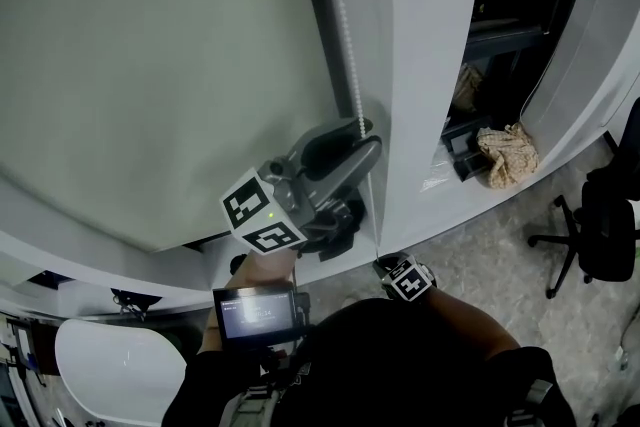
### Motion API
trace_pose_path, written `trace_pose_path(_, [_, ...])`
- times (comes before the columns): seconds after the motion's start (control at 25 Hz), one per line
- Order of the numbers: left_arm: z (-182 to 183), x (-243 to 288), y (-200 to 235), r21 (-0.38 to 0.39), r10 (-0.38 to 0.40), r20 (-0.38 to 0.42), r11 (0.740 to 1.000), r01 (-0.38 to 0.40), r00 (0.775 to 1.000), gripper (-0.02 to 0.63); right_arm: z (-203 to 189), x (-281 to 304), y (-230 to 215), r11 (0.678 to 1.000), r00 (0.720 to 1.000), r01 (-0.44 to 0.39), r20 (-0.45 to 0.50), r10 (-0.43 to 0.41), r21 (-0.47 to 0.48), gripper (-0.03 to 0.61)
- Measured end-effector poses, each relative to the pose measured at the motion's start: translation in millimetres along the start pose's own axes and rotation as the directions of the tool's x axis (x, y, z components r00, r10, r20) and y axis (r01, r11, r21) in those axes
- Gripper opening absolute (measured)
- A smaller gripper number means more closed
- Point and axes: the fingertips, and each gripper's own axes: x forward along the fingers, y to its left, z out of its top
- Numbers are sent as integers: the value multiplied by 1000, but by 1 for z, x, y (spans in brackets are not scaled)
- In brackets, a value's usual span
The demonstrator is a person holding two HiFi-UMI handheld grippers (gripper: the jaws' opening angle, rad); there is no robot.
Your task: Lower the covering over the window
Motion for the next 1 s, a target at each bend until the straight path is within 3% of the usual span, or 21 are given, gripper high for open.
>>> trace_pose_path(0.04, [1, 1, 0, 3, 2, -4, 1000, -2, 1000, 85, 0, 1, 2, 1000, 1000, -4, 2, 4, 2, 14])
trace_pose_path(0.08, [1, 1, 2, 12, 12, -9, 1000, -12, 1000, 12, 1, 1, 2, 1000, 1000, -6, 4, 6, 6, 14])
trace_pose_path(0.28, [2, -5, 21, 65, 109, -26, 992, -107, 994, 9, 0, -10, -11, 995, 999, 9, 36, -13, 104, 30])
trace_pose_path(0.36, [-9, -13, 34, 132, 180, -91, 977, -168, 979, 9, 6, -23, -20, 987, 995, 19, 97, -34, 157, 97])
trace_pose_path(0.44, [-41, -25, 45, 167, 242, -197, 963, -211, 950, 9, 23, -46, -30, 977, 974, 26, 213, -72, 212, 100])
trace_pose_path(0.56, [-103, -56, 56, 104, 295, -295, 955, -276, 909, 9, 56, -97, -46, 962, 905, 20, 404, -132, 271, 101])
trace_pose_path(0.68, [-169, -92, 63, 44, 336, -379, 937, -346, 862, 9, 100, -155, -52, 962, 808, -18, 570, -147, 274, 93])
trace_pose_path(0.8, [-246, -128, 53, 27, 341, -535, 921, -388, 773, 9, 160, -211, -42, 977, 688, -41, 715, -125, 210, 80])
trace_pose_path(0.88, [-290, -151, 41, -18, 324, -611, 907, -422, 723, 9, 195, -241, -28, 991, 634, -13, 767, -94, 131, 74])
trace_pose_path(1.0, [-332, -172, 27, -85, 305, -661, 877, -473, 685, 9, 239, -276, -6, 999, 568, 13, 822, -34, 33, 64])
